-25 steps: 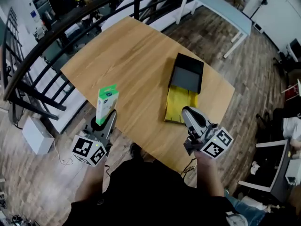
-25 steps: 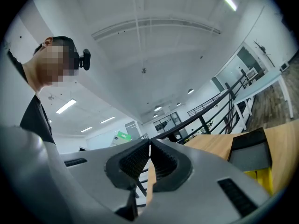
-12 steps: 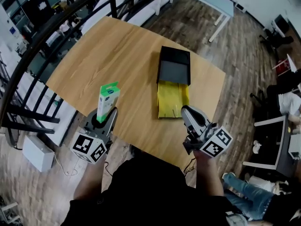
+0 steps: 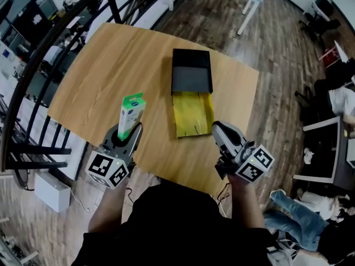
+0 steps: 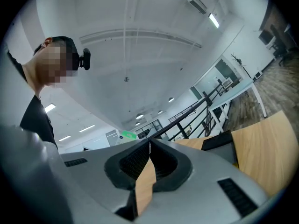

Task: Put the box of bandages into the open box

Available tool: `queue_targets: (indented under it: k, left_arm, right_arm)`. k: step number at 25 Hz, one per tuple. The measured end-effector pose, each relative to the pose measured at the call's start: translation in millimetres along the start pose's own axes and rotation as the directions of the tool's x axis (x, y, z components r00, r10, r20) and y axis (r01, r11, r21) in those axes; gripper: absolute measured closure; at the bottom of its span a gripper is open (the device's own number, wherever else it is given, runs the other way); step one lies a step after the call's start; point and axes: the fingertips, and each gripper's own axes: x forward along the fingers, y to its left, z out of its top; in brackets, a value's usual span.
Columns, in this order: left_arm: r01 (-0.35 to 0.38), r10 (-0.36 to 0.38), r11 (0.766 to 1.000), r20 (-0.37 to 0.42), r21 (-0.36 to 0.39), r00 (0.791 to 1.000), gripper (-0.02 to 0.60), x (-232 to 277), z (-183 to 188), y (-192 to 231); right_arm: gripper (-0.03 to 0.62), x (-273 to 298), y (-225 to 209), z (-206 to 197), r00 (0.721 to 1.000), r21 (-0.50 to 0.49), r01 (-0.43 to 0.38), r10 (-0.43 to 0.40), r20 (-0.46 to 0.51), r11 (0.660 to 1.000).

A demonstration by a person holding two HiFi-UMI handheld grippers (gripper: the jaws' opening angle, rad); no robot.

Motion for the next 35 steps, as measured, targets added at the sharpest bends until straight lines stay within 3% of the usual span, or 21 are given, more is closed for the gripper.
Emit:
queue_targets:
  k: [6, 13, 27, 35]
  left_arm:
    - [0.081, -0.081, 0.997, -0.056, -0.001, 0.995, 0.488, 42.0, -12.6, -17.2]
    - [0.199, -0.196, 0.980, -0.143, 0.004, 0.970, 0.488, 91.1, -33.8, -42.7]
    - [0.324, -0.314, 0.946, -0.305, -0.019, 0.899, 0.486, 169.3, -97.4, -79.2]
    - [0.376, -0.359, 0.925, -0.431, -0.048, 0.828, 0.486, 202.6, -155.8, -89.4]
  right_arm:
    - [0.556, -18.3, -24.6, 2.4, 0.998, 0.024, 0.061, -0.062, 0.019, 0.998]
    - [0.556, -32.6, -49.3, 2.5, 0.992, 0.055, 0.112, -0.116, 0.059, 0.992]
    - [0.556, -71.4, -102.5, -17.7, 0.971, 0.140, 0.213, -0.225, 0.077, 0.967]
    - [0.556, -75.4, -120.3, -33.5, 0.970, 0.165, 0.229, -0.239, 0.049, 0.960]
